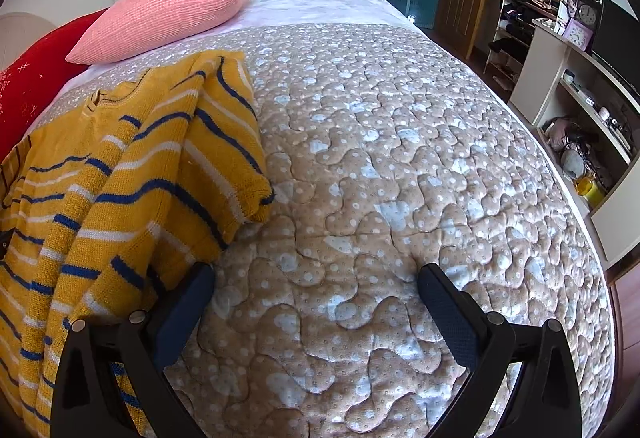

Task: Fold small clothes

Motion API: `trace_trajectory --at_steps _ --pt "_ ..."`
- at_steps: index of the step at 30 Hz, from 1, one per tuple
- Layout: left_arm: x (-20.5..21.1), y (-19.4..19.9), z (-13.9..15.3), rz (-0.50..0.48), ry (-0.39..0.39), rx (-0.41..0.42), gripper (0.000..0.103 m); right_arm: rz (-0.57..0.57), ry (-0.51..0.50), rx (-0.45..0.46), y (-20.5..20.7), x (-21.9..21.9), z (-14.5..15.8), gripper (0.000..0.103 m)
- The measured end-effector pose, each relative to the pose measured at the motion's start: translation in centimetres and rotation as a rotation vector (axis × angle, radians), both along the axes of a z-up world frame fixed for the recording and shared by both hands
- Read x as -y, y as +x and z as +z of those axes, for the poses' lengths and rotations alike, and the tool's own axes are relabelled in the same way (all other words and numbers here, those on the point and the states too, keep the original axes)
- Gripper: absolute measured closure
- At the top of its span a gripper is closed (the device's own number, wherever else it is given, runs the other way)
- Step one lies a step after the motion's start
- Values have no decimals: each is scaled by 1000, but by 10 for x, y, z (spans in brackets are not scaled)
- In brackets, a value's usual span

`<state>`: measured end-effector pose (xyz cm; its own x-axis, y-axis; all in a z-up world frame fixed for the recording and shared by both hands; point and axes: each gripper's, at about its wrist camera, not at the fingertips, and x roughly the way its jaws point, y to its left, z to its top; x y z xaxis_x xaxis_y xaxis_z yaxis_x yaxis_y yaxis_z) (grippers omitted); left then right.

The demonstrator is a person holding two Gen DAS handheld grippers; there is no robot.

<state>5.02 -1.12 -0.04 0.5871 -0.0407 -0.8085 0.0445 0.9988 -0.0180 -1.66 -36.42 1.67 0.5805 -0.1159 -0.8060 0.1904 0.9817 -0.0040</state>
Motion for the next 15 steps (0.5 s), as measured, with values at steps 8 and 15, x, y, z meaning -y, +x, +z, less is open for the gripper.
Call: trace_trajectory --at_steps 8,15 --pt "0 0 0 -1 0 0 0 1 0 0 0 0 0 0" --pt "-1 0 0 -1 0 0 0 2 0 0 0 -1 0 0"
